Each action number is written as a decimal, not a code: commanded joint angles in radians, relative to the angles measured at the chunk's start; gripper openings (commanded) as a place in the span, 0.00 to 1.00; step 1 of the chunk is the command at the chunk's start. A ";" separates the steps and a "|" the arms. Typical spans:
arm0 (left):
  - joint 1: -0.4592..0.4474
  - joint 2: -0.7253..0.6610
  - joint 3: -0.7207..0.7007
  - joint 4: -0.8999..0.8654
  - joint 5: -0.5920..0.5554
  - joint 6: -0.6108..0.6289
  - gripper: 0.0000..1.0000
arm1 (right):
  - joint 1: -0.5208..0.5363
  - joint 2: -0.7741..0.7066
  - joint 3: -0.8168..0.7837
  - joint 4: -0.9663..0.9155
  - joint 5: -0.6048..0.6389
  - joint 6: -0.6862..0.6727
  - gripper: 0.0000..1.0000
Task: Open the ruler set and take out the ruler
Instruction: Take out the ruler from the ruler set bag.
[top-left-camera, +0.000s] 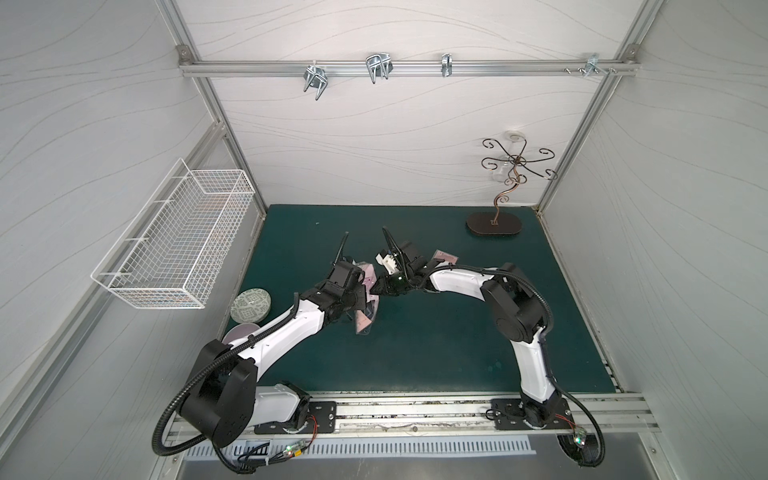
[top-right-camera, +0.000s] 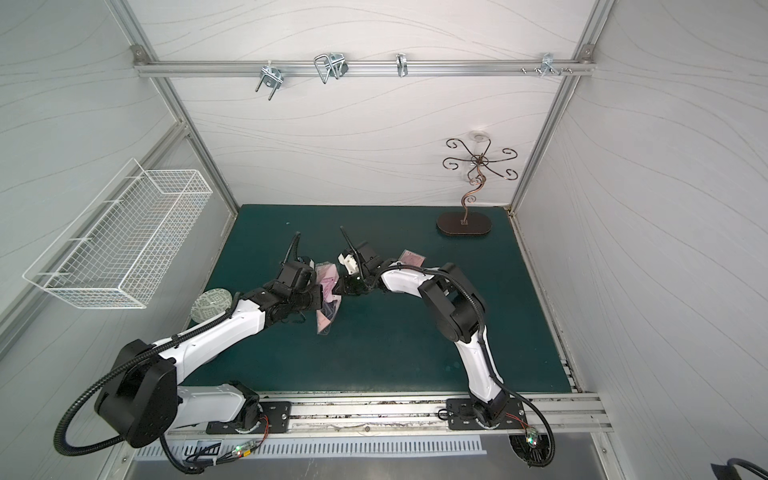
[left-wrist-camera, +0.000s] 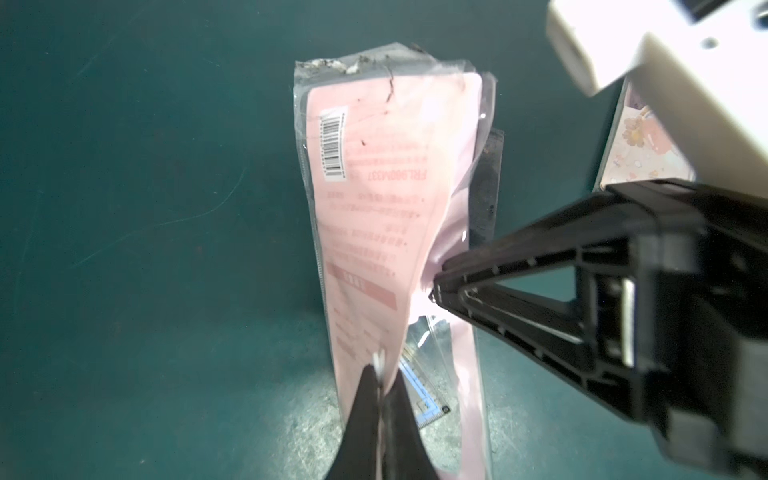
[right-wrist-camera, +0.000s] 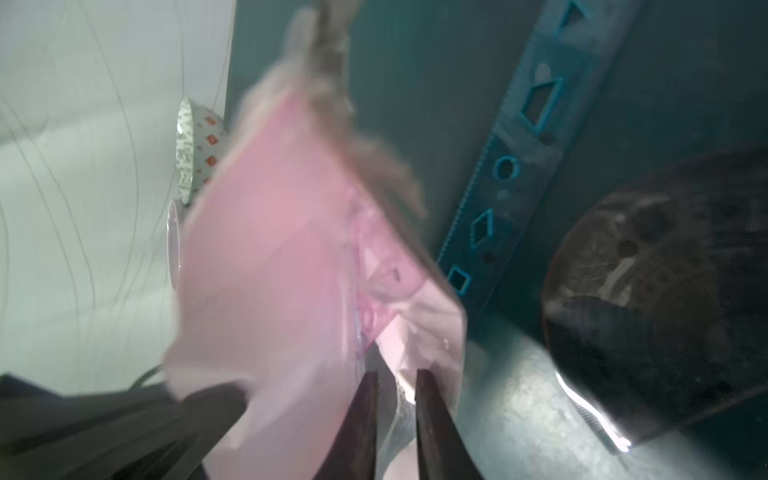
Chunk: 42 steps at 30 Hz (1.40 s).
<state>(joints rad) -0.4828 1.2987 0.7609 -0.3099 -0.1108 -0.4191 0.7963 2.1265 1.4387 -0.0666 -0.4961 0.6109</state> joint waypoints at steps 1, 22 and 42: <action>-0.008 0.006 0.030 0.058 0.017 0.008 0.00 | -0.007 0.023 -0.002 0.064 -0.029 0.048 0.23; -0.016 0.028 0.023 0.098 0.049 0.000 0.00 | -0.054 0.055 -0.058 0.120 0.009 0.248 0.32; -0.017 0.025 -0.061 0.241 0.152 -0.024 0.00 | -0.057 0.219 -0.169 0.899 0.002 0.595 0.32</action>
<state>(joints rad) -0.4923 1.3472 0.7010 -0.1314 -0.0071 -0.4450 0.7517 2.3081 1.2804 0.6975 -0.5503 1.1397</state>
